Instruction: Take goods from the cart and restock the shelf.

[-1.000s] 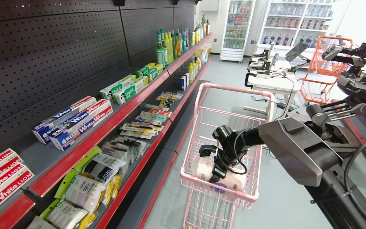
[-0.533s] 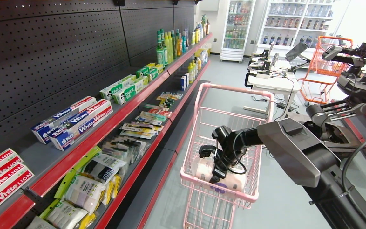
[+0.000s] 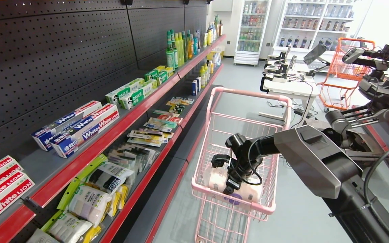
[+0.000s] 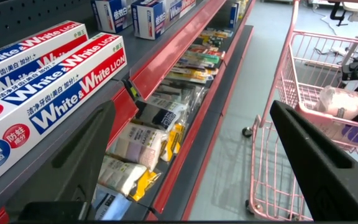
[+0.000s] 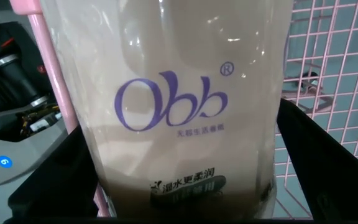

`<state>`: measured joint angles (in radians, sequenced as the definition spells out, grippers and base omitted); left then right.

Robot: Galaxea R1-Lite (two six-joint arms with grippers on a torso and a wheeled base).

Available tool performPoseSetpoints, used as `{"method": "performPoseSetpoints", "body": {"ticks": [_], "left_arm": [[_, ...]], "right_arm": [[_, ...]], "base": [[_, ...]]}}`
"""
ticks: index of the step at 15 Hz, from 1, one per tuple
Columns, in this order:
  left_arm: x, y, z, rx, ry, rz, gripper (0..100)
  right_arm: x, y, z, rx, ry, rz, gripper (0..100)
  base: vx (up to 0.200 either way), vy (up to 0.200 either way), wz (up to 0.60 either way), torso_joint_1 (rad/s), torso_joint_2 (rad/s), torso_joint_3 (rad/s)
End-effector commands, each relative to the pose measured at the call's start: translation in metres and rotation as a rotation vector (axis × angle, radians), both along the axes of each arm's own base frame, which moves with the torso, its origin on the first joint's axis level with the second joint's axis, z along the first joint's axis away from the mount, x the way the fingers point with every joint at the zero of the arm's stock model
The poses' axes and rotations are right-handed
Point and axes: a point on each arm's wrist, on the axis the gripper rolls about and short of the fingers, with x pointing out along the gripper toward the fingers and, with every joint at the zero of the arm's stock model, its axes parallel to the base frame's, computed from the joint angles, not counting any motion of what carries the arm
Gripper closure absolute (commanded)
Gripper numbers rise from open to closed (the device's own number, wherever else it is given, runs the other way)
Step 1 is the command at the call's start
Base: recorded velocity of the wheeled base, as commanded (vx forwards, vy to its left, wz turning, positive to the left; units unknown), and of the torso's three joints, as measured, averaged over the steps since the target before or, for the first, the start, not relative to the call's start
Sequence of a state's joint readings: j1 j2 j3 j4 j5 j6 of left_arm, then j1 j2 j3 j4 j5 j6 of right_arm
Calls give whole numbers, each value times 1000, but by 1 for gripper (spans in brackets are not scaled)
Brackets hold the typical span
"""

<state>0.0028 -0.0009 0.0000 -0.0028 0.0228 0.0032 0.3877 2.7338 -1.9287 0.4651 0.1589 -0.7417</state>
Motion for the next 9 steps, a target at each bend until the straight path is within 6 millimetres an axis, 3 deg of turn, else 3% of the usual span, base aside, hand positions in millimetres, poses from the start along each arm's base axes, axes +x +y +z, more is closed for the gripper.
{"method": "performPoseSetpoints", "body": {"ticks": [1, 4, 5, 9], "left_arm": [[0, 0, 0, 0, 1, 1, 0], [0, 0, 0, 0, 1, 1, 0], [0, 0, 0, 0, 1, 1, 0], [0, 0, 0, 0, 1, 1, 0]], "right_arm": [[0, 0, 0, 0, 0, 3, 0], [0, 0, 0, 5, 1, 9, 0], [0, 0, 1, 1, -2, 6, 100], [-1, 0, 0, -13, 0, -15, 100]], "base": [[0, 0, 0, 0, 0, 0], [0, 0, 0, 0, 0, 0], [0, 0, 0, 0, 0, 0], [0, 0, 0, 0, 0, 0]]}}
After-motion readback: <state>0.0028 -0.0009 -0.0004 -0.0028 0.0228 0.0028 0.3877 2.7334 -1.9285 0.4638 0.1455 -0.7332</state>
